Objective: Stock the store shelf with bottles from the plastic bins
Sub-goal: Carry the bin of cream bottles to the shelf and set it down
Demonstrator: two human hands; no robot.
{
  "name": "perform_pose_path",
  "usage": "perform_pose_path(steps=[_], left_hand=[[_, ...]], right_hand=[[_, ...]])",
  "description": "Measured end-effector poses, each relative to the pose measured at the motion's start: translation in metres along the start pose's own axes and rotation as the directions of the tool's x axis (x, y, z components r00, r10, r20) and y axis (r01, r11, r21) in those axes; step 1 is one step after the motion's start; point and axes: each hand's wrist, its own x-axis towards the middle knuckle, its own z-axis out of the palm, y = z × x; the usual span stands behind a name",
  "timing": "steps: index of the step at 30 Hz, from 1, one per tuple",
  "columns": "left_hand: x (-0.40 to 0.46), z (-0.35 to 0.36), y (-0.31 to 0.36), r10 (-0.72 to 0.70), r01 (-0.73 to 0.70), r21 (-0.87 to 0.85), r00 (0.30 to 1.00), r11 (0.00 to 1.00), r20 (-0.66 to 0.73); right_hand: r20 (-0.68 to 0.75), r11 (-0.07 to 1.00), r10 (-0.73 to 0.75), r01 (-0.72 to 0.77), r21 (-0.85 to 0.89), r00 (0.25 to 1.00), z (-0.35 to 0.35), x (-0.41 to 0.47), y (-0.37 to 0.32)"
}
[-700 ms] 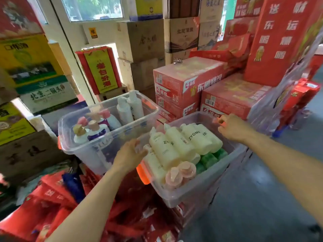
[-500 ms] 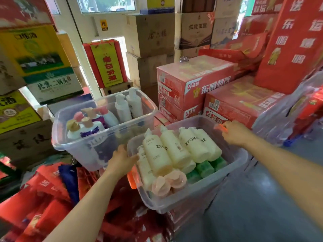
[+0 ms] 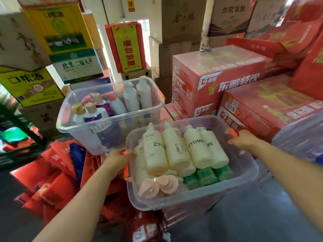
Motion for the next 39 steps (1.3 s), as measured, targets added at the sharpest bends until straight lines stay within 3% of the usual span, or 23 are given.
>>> perform_pose_path(steps=[10,14,23,31,39], left_hand=[[0.003,0.010,0.004,-0.189,0.218,-0.242,0.972,0.946,0.137],[0.007,0.010,0.003,-0.195,0.220,-0.184,0.970,0.958,0.144],[0.024,0.004,-0.012,-0.134,0.148,-0.119,0.984,0.982,0.117],[0.041,-0.025,-0.014,-0.037,0.034,0.015,0.964,0.999,0.264],[0.053,-0.044,-0.008,0.069,-0.176,0.209,0.896,0.962,0.439]], right_hand=[[-0.029,0.989,0.106,-0.102,0.103,0.994,0.014,0.027,0.007],[-0.069,0.988,0.092,-0.083,0.132,0.993,0.014,0.031,0.010],[-0.103,0.979,0.121,-0.102,0.177,0.987,0.017,0.004,0.013],[-0.123,0.936,0.261,-0.219,0.275,0.958,0.041,-0.083,0.016],[-0.227,0.820,0.508,-0.386,0.422,0.831,0.117,-0.193,0.049]])
